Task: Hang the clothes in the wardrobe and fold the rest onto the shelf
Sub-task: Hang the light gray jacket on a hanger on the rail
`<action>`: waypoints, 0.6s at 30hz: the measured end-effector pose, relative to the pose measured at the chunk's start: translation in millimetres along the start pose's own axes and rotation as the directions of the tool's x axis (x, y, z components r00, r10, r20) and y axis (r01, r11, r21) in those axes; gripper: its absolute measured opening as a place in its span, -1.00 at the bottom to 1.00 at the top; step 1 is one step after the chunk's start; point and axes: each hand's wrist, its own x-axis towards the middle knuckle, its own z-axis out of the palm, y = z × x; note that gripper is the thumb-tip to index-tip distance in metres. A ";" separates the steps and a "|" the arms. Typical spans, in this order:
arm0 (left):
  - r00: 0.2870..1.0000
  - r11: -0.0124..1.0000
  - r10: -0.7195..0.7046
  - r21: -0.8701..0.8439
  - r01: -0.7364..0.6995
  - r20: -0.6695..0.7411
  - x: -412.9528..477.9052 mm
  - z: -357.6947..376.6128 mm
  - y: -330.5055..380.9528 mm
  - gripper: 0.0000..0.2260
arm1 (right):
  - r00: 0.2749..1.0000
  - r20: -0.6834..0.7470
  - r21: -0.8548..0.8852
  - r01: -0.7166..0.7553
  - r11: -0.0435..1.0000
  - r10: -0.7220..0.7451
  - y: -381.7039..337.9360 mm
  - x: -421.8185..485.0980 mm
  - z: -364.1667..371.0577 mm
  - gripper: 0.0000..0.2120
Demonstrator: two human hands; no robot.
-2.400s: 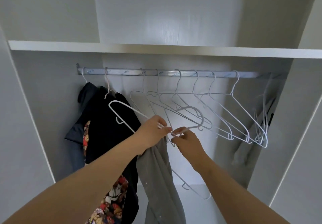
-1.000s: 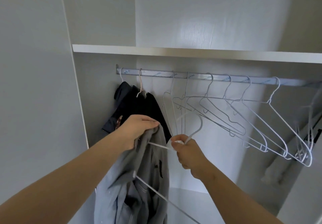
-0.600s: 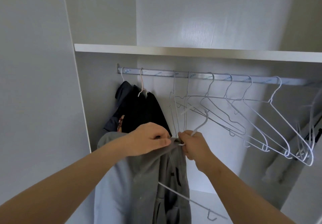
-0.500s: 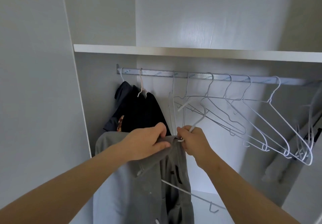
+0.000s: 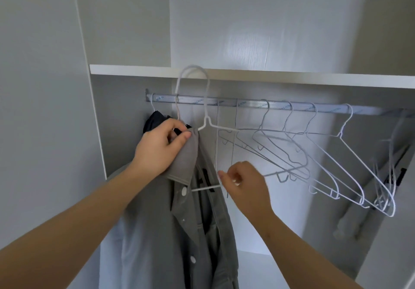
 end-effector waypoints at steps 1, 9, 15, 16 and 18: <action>1.000 1.000 0.010 -0.024 -0.010 -0.021 2.8 -2.1 1.6 -0.91 | 0.978 0.176 0.039 -0.117 0.992 0.108 2.7 -2.4 2.3 -0.82; 0.990 0.946 -0.084 -0.322 0.043 -0.117 19.2 -26.3 5.2 -0.82 | 0.777 0.525 -0.186 -0.295 0.937 0.349 31.3 -21.4 14.8 -0.60; 0.992 0.915 -0.068 -0.403 0.022 -0.102 20.5 -43.7 6.5 -0.75 | 0.639 0.706 -0.218 -0.215 0.952 0.306 26.3 -25.4 28.0 -0.83; 0.992 0.911 -0.071 -0.412 0.023 -0.103 20.2 -45.7 6.0 -0.78 | 0.641 0.699 -0.218 -0.231 0.948 0.317 25.1 -25.3 31.1 -0.84; 0.991 0.911 -0.075 -0.411 0.023 -0.113 20.3 -50.5 3.0 -0.82 | 0.647 0.675 -0.177 -0.325 0.929 0.355 23.8 -23.2 34.0 -0.85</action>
